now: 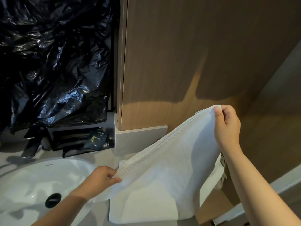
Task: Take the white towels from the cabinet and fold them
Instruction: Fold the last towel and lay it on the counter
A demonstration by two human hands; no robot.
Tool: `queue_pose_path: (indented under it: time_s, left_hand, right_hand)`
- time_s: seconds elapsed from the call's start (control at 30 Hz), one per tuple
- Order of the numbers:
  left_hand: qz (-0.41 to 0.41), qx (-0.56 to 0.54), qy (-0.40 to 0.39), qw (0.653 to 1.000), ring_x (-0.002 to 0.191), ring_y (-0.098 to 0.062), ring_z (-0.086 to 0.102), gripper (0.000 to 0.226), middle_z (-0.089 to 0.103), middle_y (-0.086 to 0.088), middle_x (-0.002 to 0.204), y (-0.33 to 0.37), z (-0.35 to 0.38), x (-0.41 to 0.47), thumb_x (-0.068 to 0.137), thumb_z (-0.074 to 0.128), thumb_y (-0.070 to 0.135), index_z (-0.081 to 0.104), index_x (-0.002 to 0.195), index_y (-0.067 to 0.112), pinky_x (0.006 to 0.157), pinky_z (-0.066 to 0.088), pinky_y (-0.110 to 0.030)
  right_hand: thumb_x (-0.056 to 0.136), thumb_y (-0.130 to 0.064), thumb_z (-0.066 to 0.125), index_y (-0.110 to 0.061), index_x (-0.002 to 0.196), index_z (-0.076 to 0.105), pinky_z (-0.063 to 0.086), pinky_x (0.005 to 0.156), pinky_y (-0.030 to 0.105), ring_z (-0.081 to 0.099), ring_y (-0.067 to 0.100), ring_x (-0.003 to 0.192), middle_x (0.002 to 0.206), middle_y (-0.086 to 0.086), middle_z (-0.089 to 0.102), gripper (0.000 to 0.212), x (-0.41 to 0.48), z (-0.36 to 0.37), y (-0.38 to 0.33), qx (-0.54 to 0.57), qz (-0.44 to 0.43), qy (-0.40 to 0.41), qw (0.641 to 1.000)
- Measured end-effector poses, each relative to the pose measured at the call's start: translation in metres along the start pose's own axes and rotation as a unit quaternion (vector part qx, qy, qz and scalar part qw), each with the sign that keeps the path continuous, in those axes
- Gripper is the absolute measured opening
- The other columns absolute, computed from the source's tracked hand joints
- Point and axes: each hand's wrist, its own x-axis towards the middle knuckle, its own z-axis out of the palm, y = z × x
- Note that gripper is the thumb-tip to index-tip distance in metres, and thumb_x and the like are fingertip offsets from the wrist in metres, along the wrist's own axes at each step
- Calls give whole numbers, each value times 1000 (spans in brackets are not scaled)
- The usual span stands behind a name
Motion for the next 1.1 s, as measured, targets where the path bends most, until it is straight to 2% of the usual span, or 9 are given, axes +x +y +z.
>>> queue_pose_path:
  time_s: [0.1,0.33,0.5,0.57,0.67,0.77,0.87,1.0,1.1]
  left_hand:
    - [5,-10,89,996,55,-11,45,38,51,1,59,-1,-24,5,81,73,41,60,63,10,55,34,-26]
    - [44,56,255,964,71,-14,54,25,56,2,78,35,-110,19,85,68,43,65,78,19,63,40,-34]
    - [65,89,315,943,62,-11,49,31,50,5,70,69,-154,17,92,60,39,50,64,29,54,31,-30]
    - [56,75,315,945,60,-10,48,34,51,6,65,78,-156,12,93,59,37,47,61,32,52,30,-29]
    - [37,28,301,953,57,-19,53,36,55,-3,57,80,-153,7,93,59,38,58,63,18,51,36,-31]
    - [19,-38,291,956,61,-29,57,43,61,-16,64,86,-159,6,93,58,40,63,68,6,56,44,-35]
    - [-17,-146,253,956,57,-27,48,52,52,-19,63,98,-167,3,92,61,38,54,69,-8,56,38,-31]
    - [-63,-322,174,928,70,-21,65,30,70,-3,74,121,-165,-4,91,64,33,66,80,5,62,46,-29]
    - [-95,-413,71,903,82,-24,69,17,75,-10,88,134,-164,-11,94,60,27,69,96,13,69,52,-35]
  right_hand:
    - [103,-29,44,-14,99,55,41,69,15,54,7,81,87,-14,54,19,4,-4,5,-2,5,9,1000]
    - [103,-30,45,-14,99,55,41,68,17,52,7,77,91,0,56,20,18,-13,6,7,8,54,998]
    - [103,-33,43,-14,104,53,41,67,17,53,6,77,92,-1,55,22,24,-15,0,8,1,69,998]
    - [104,-33,42,-15,105,51,40,65,17,53,5,76,88,-5,53,21,22,-13,-2,0,-6,66,998]
    - [104,-33,41,-16,105,49,38,63,15,52,4,74,83,-13,50,19,18,-11,-3,-5,1,64,998]
    - [104,-32,41,-13,106,51,39,62,16,53,4,74,83,-12,50,22,19,-13,-3,-8,2,75,997]
    - [104,-34,42,-10,111,52,38,62,16,53,5,74,88,-5,54,27,22,-14,-1,-21,2,92,996]
    - [103,-31,42,-6,112,51,42,68,26,57,18,84,93,4,57,28,21,-10,0,-51,30,93,994]
    - [103,-29,43,-6,107,52,41,71,30,57,22,84,91,6,57,26,17,-10,2,-36,62,88,994]
